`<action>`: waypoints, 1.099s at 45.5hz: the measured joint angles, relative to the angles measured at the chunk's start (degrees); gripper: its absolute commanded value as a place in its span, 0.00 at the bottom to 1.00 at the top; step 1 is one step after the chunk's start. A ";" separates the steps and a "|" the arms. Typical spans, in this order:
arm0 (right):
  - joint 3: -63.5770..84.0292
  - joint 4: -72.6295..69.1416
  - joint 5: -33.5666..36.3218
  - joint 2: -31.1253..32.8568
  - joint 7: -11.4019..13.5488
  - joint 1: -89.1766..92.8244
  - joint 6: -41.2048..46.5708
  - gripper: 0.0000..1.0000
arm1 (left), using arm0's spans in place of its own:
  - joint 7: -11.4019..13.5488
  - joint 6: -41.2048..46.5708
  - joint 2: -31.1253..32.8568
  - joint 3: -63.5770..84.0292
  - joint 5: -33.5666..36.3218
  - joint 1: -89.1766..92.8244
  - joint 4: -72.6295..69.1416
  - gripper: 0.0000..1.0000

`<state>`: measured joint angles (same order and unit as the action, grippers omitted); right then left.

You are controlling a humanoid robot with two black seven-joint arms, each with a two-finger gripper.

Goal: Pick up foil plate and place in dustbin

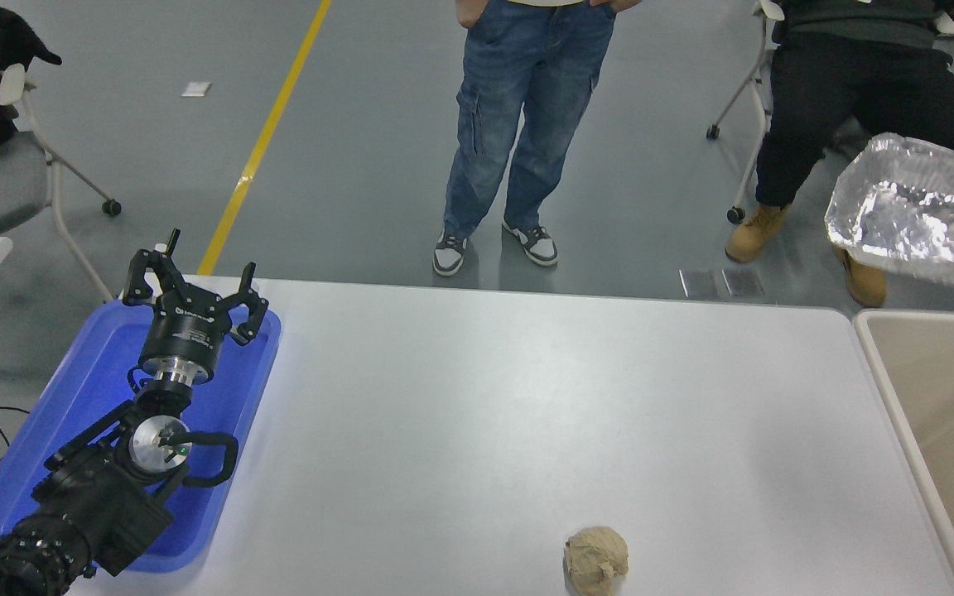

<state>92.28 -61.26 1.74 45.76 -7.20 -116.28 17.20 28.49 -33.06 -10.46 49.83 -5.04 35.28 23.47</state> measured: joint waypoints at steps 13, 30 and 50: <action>-7.37 12.61 0.09 1.78 -0.02 18.48 -6.19 0.00 | 0.00 0.00 0.00 0.00 0.00 0.01 0.00 1.00; -22.39 27.91 -0.72 1.60 -0.01 44.91 -13.00 0.00 | 0.01 0.00 0.01 0.00 0.00 0.04 0.00 1.00; -32.08 38.56 -0.95 -1.78 0.00 62.44 -15.48 0.00 | 0.05 -0.01 0.00 0.00 0.02 0.04 0.00 1.00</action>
<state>60.19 -22.70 0.80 43.98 -7.20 -53.83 1.72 28.54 -33.08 -10.46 49.83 -5.02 35.31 23.47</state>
